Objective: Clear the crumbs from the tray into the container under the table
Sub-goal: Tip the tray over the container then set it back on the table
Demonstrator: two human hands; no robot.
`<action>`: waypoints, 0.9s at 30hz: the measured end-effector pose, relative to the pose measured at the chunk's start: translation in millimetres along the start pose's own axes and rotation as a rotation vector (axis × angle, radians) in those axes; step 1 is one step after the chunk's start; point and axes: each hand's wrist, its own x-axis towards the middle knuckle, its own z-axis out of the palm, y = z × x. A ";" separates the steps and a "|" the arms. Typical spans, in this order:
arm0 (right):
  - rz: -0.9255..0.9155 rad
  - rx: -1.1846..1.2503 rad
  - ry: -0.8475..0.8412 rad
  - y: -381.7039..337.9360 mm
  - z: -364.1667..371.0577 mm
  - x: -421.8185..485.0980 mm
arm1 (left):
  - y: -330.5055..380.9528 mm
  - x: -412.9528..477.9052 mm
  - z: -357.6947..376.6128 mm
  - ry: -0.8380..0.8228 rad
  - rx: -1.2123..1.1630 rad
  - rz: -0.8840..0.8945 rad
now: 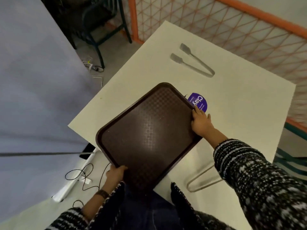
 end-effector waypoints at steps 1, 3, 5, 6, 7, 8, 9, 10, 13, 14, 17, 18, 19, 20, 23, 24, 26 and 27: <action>0.002 0.011 0.014 5.4 1.1 -1.2 | 4.3 0.5 3.8 0.028 0.033 0.037; 0.024 0.045 0.036 20.9 1.3 -4.3 | 18.3 -0.7 13.6 0.052 0.094 0.125; 0.083 0.104 0.035 41.4 1.6 -9.7 | 35.5 -1.6 23.5 0.031 0.184 0.238; 0.120 0.127 0.034 53.5 2.6 -13.0 | 45.4 0.0 28.4 0.009 0.234 0.287; 0.158 0.141 0.035 66.7 3.6 -16.3 | 56.3 2.2 35.0 -0.018 0.274 0.329; 0.199 0.154 0.031 80.2 4.4 -20.3 | 68.1 3.5 42.0 -0.051 0.314 0.369; 0.240 0.171 0.027 93.6 4.8 -24.5 | 80.1 5.0 49.8 -0.086 0.359 0.419; 0.277 0.195 0.026 106.8 4.8 -28.5 | 92.6 6.8 58.5 -0.114 0.411 0.480; 0.385 0.286 0.039 143.0 5.1 -39.6 | 130.1 13.5 89.0 -0.213 0.561 0.639; 0.419 0.312 0.047 154.0 5.5 -42.7 | 143.4 15.7 100.6 -0.248 0.597 0.674; 0.530 0.381 0.072 184.6 8.5 -52.1 | 183.8 19.8 139.4 -0.343 0.664 0.741; 0.567 0.393 0.078 193.8 10.0 -55.0 | 196.8 19.9 153.2 -0.367 0.678 0.761; 0.606 0.401 0.083 203.2 11.6 -57.8 | 209.6 20.1 167.7 -0.393 0.692 0.782; 0.646 0.408 0.088 212.2 13.1 -59.9 | 221.7 19.6 182.1 -0.425 0.713 0.800; 0.781 0.456 0.110 238.3 16.4 -65.1 | 250.2 17.9 228.4 -0.514 0.800 0.845; 0.822 0.475 0.120 247.1 17.6 -67.0 | 256.4 16.6 244.4 -0.522 0.835 0.869; 0.892 0.493 0.135 264.4 20.9 -70.8 | 266.4 12.5 273.6 -0.500 0.901 0.901; 0.918 0.498 0.140 272.5 22.1 -72.0 | 271.4 11.6 286.7 -0.486 0.931 0.904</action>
